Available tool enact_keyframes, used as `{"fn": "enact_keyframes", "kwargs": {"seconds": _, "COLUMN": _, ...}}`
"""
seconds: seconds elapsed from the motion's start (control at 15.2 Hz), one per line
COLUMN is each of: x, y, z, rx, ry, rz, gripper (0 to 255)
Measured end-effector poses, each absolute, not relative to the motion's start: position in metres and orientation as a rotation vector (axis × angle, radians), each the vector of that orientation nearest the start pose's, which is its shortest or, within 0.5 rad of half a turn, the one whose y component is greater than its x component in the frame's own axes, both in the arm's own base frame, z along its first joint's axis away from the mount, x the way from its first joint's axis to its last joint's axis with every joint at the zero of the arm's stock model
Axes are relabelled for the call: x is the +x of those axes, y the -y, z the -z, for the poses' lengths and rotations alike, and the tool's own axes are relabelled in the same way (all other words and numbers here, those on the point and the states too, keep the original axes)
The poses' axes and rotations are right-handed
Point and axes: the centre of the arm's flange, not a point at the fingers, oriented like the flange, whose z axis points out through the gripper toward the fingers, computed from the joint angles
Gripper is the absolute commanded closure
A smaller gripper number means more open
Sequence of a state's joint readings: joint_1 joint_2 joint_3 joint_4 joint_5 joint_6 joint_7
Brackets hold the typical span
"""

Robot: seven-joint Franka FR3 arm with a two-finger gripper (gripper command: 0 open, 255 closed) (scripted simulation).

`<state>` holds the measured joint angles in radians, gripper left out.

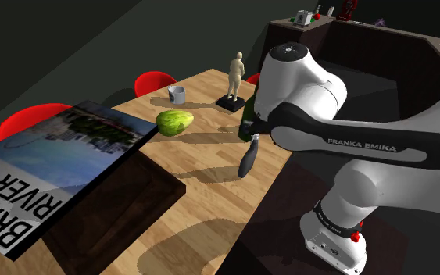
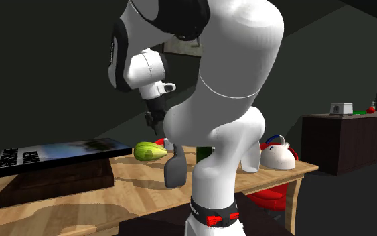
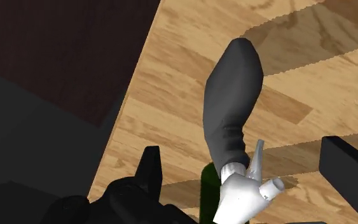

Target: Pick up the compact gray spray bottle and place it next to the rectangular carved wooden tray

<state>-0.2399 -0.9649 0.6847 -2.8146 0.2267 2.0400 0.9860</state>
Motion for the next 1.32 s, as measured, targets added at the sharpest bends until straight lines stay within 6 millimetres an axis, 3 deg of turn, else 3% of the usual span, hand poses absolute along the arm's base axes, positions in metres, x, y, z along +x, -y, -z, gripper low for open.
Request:
{"fn": "enact_keyframes", "kwargs": {"seconds": 0.26, "x": 0.302, "y": -0.132, "z": -0.353, "rx": -2.872, "ry": -1.787, "rz": 0.592, "gripper": 0}}
{"fn": "enact_keyframes", "kwargs": {"seconds": 0.53, "x": 0.328, "y": -0.131, "z": -0.307, "rx": -2.668, "ry": -2.115, "rz": 0.714, "gripper": 0}}
{"fn": "enact_keyframes", "kwargs": {"seconds": 0.99, "x": 0.333, "y": -0.115, "z": -0.271, "rx": -2.628, "ry": -2.168, "rz": 0.73, "gripper": 0}}
{"fn": "enact_keyframes", "kwargs": {"seconds": 1.32, "x": 0.335, "y": -0.112, "z": -0.265, "rx": -2.627, "ry": -2.167, "rz": 0.73, "gripper": 0}}
